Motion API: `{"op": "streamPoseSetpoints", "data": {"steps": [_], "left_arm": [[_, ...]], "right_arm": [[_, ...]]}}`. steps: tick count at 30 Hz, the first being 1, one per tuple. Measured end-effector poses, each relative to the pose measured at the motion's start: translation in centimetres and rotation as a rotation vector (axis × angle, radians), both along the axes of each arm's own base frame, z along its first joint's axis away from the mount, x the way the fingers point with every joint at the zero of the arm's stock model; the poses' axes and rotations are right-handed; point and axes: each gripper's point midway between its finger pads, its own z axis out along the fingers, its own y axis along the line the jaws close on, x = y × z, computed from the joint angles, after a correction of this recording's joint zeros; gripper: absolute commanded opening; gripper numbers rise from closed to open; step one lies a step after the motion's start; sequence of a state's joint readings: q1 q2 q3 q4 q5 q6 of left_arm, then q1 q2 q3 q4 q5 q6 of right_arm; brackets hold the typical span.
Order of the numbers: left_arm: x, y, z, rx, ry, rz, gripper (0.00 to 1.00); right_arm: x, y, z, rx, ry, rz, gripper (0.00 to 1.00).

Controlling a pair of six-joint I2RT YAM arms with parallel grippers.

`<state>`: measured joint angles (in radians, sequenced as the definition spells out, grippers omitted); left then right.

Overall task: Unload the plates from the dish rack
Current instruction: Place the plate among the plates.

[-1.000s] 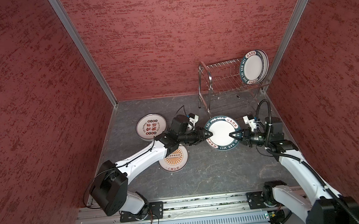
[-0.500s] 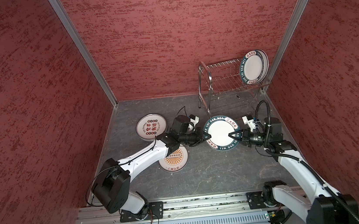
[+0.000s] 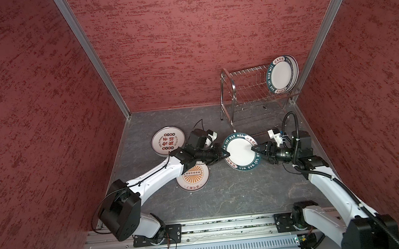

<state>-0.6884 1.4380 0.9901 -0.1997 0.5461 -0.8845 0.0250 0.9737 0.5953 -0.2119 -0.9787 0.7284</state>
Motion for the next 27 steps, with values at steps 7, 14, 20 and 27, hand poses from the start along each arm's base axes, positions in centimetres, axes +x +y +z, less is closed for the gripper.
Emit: {"op": "streamPoseSetpoints", "data": {"steps": [7,14,20,27], "left_arm": [[-0.3,7.0,0.7,0.032,0.013,0.147,0.00],[-0.9,15.0,0.0,0.104,0.042,0.350,0.00],[-2.8,19.6,-2.4,0.213,0.125,0.475,0.00],[-4.6,21.7,-6.7,0.288,0.239,0.525,0.00]], "right_arm": [[1.9,-2.5,-0.1,-0.191,-0.008,-0.149,0.86],[3.1,-6.2,-0.3,-0.421,0.017,-0.299,0.90],[2.7,-9.1,-1.6,-0.582,0.077,-0.393,0.97],[2.3,-10.4,-2.9,-0.658,0.126,-0.423,0.99]]}}
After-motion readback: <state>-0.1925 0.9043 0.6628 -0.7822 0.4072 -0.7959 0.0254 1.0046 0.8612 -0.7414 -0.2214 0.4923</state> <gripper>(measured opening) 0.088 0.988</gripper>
